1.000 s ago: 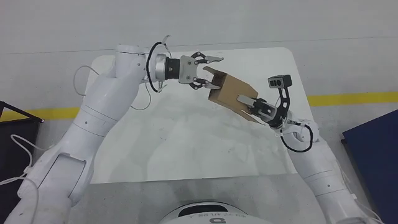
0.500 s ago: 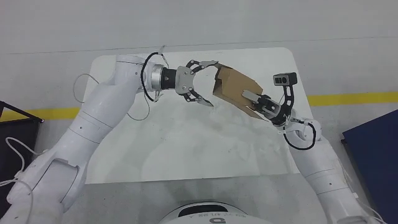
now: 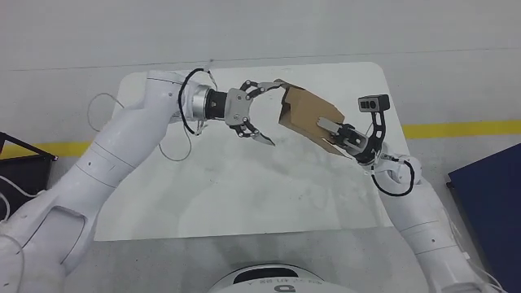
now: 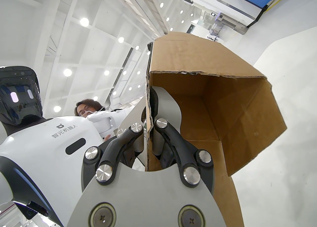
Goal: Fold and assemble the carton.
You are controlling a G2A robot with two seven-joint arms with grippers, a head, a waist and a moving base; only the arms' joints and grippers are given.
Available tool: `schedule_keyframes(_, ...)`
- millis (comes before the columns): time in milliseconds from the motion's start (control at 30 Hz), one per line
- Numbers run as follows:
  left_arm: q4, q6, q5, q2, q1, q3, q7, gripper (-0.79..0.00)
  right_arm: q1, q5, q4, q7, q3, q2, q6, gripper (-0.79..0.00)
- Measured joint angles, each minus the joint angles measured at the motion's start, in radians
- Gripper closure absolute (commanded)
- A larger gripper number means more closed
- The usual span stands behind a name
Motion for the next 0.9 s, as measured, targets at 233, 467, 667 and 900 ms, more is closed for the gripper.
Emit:
schedule_keyframes(233, 0.015, -0.057, -0.010, 0.025, -0.019, -0.143, 0.028, -0.785, -0.012, 0.002, -0.005, 0.006, 0.003, 0.003, 0.006, 0.000)
schedule_keyframes(467, 0.094, -0.114, 0.047, -0.001, -0.065, -0.117, 0.039, -0.785, -0.022, -0.003, -0.012, 0.010, 0.001, 0.006, 0.010, 0.000)
schedule_keyframes(667, 0.162, -0.118, 0.061, -0.051, -0.100, -0.015, 0.001, -0.736, -0.028, 0.000, -0.016, 0.007, 0.006, 0.009, 0.007, 0.000)
schedule_keyframes(900, 0.238, -0.142, 0.088, -0.105, -0.155, 0.061, -0.038, -0.474, -0.028, 0.002, -0.022, 0.005, 0.008, 0.010, 0.005, 0.000)
